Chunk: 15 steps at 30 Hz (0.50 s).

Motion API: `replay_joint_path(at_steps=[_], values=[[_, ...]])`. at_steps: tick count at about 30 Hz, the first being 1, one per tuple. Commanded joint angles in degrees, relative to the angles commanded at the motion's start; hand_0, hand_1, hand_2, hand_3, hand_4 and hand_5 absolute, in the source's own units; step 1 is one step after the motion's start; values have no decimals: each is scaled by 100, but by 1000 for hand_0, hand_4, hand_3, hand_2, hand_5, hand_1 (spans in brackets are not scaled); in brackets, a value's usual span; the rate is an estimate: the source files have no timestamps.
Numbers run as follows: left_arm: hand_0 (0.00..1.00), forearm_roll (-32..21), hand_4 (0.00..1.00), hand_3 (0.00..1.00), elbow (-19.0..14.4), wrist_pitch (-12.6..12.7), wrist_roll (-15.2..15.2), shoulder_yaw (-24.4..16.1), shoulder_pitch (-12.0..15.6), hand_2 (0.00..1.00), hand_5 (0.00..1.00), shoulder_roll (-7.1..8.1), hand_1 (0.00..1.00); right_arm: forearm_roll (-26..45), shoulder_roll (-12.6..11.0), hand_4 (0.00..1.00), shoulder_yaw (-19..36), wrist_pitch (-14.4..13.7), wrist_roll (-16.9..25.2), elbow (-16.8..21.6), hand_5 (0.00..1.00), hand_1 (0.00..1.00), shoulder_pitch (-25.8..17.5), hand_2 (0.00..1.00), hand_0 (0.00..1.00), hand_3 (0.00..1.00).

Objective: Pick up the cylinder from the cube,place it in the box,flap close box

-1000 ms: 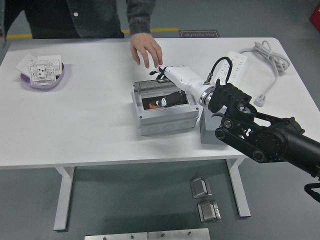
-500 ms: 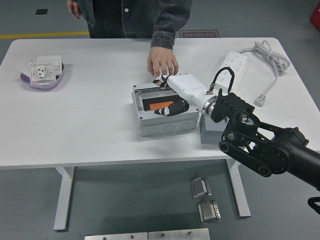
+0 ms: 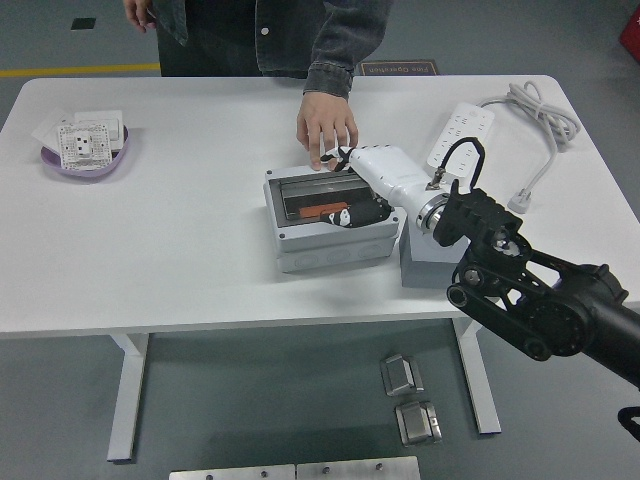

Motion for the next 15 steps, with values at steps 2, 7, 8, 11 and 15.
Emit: replay_joint_path(at_steps=[2, 7, 8, 11, 15], values=[[679, 87, 486, 587, 0, -5, 0, -95, 22, 567, 65, 3, 657, -74, -106, 928, 232, 69, -44, 131, 424, 668, -107, 706, 659, 845], [680, 261, 485, 587, 0, -21, -2, -295, 85, 567, 64, 6, 656, -364, -342, 932, 1008, 166, -128, 647, 442, 668, -598, 704, 661, 844], [680, 293, 485, 587, 0, -23, -5, -336, 96, 567, 64, 3, 656, -429, -374, 932, 1246, 149, -120, 793, 442, 668, -753, 704, 661, 844], [680, 371, 485, 587, 0, -29, -10, -426, 115, 567, 64, -6, 656, -442, -342, 932, 1795, -78, 74, 996, 442, 668, -1110, 704, 661, 844], [680, 416, 485, 587, 0, -35, -17, -479, 128, 566, 64, -23, 656, -551, -179, 938, 2517, -389, 343, 1061, 457, 664, -1595, 703, 656, 839]])
